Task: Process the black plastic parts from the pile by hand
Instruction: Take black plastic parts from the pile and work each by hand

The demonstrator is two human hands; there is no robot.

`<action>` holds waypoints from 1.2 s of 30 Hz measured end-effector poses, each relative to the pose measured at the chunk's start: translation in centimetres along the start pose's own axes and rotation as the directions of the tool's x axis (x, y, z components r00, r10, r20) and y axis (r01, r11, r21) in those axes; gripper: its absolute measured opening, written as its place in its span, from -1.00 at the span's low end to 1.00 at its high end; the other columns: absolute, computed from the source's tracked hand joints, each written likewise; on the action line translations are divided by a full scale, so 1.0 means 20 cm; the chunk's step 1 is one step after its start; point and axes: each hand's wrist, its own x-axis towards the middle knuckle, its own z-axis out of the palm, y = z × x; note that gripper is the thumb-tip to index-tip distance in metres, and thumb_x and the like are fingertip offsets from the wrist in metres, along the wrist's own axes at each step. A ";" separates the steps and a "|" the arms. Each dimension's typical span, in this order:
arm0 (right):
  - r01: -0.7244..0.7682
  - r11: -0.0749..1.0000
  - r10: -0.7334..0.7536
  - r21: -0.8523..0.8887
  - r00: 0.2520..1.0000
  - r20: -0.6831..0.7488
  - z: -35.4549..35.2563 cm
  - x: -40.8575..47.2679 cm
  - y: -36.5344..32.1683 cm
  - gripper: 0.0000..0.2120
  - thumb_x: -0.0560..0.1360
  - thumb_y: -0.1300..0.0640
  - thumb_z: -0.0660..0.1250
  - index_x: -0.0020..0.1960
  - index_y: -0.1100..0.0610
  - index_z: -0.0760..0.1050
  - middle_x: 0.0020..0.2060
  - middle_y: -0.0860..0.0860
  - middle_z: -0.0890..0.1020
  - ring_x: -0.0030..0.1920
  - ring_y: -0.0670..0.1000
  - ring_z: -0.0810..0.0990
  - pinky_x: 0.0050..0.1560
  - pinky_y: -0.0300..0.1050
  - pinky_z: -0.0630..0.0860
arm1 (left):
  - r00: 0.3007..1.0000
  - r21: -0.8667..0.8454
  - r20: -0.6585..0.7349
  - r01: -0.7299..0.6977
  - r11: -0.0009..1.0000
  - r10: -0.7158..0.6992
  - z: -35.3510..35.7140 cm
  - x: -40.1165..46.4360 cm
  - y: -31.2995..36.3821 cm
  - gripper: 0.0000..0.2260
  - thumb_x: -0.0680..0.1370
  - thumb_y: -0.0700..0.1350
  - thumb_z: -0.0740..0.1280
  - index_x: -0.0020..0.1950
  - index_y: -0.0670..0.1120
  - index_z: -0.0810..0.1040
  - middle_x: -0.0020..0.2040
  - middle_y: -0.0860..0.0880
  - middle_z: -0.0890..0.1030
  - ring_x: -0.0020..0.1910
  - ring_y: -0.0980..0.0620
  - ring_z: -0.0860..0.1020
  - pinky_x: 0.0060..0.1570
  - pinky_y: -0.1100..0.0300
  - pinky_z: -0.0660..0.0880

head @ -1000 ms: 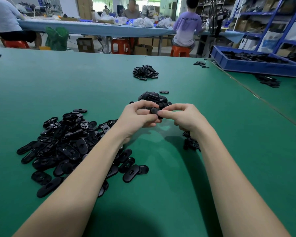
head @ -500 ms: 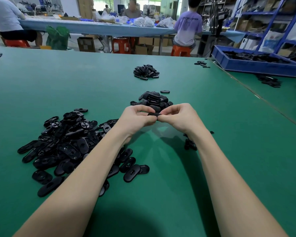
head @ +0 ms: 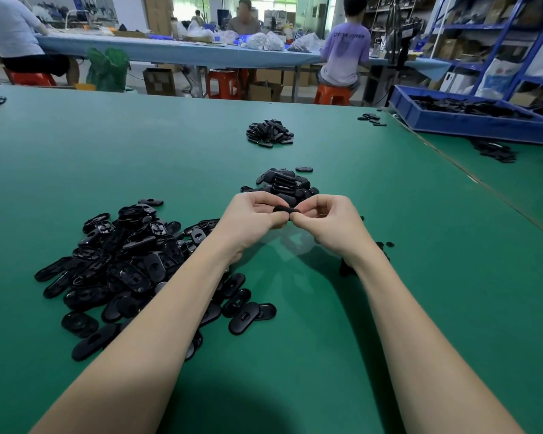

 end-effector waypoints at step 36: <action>-0.030 0.969 -0.007 -0.244 0.989 -0.148 0.07 0.07 0.00 -0.91 0.46 0.02 0.39 -0.18 -0.13 0.66 -0.28 -0.20 0.67 -0.13 -0.15 0.64 -0.03 -0.13 0.59 | 0.997 0.051 -0.080 -0.003 0.999 0.007 -0.17 0.08 0.03 -0.73 0.65 -0.26 0.14 -0.05 -0.11 0.62 -0.08 -0.04 0.69 -0.22 0.04 0.59 -0.29 0.34 0.57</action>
